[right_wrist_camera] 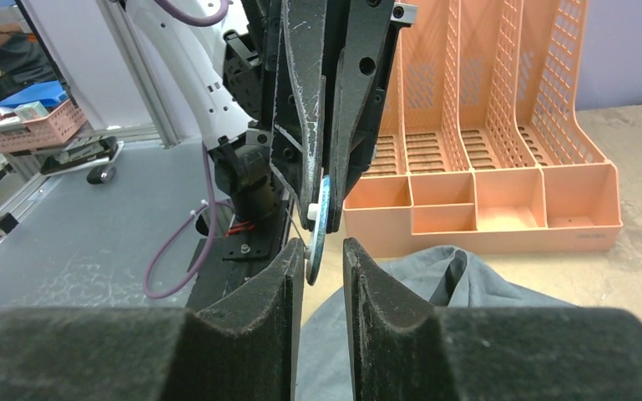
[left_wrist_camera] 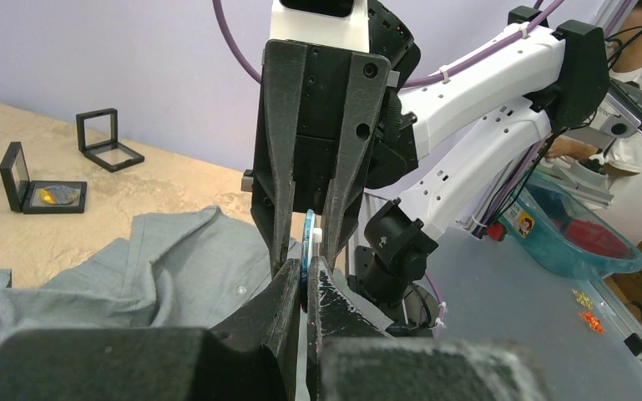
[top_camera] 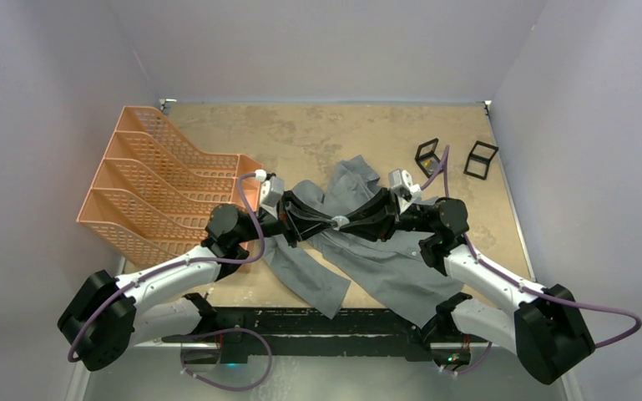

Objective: Remove the brooch from the garment
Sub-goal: Close the brooch.

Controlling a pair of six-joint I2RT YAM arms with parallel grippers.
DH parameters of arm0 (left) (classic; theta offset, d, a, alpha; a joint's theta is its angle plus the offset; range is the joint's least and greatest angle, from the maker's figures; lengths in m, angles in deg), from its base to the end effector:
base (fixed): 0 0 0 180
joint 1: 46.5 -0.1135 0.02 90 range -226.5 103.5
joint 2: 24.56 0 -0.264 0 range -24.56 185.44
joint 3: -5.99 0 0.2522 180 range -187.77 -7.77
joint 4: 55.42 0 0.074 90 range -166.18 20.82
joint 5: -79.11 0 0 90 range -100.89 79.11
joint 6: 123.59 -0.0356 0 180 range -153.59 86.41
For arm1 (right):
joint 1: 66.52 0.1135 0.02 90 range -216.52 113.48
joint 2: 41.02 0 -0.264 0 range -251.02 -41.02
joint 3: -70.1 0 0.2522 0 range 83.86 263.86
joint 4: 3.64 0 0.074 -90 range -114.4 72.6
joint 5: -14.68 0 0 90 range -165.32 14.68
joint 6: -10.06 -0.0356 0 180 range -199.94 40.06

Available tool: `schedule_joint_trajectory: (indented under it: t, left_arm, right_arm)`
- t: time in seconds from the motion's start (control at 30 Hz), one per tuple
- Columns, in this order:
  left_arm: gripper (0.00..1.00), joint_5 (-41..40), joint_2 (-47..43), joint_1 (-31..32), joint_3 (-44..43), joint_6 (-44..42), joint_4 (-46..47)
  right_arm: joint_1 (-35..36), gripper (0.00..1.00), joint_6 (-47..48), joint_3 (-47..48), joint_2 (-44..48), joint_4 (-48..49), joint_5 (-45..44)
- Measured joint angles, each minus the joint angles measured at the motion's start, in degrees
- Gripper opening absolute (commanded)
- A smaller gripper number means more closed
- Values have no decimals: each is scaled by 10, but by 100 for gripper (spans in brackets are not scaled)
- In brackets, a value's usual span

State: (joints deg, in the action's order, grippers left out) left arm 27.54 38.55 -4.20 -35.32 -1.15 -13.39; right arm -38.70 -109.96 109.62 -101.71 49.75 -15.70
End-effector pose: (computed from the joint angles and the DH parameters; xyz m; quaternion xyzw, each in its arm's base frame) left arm 0.1555 -0.1714 0.2905 0.3154 0.5149 -0.6197 0.5014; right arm 0.1659 0.1223 0.3017 -0.4271 0.4275 0.5776 0.5488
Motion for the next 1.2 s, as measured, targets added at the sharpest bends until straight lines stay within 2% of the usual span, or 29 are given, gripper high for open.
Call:
schedule_joint_trajectory:
  t: [0.17, 0.53, 0.63, 0.73, 0.8, 1.07, 1.2]
  left_arm:
    - [0, 4, 0, 0, 0, 0, 3]
    - [0, 2, -3, 0, 0, 0, 2]
    - [0, -2, -9, 1, 0, 0, 2]
    - [0, -3, -14, 1, 0, 0, 2]
    - [0, -3, -16, 1, 0, 0, 2]
    - [0, -3, -20, 1, 0, 0, 0]
    - [0, -7, -20, 2, 0, 0, -3]
  right_arm:
    - [2, 35, -2, 1, 0, 2, 0]
    - [14, 42, -5, 5, 1, 4, -3]
    - [16, 41, -4, 7, 4, 4, -4]
    - [19, 32, -4, 7, 9, 3, -5]
    - [19, 31, -3, 7, 11, 1, -6]
    - [21, 38, -3, 7, 18, -9, -17]
    - [23, 38, -4, 8, 19, -9, -21]
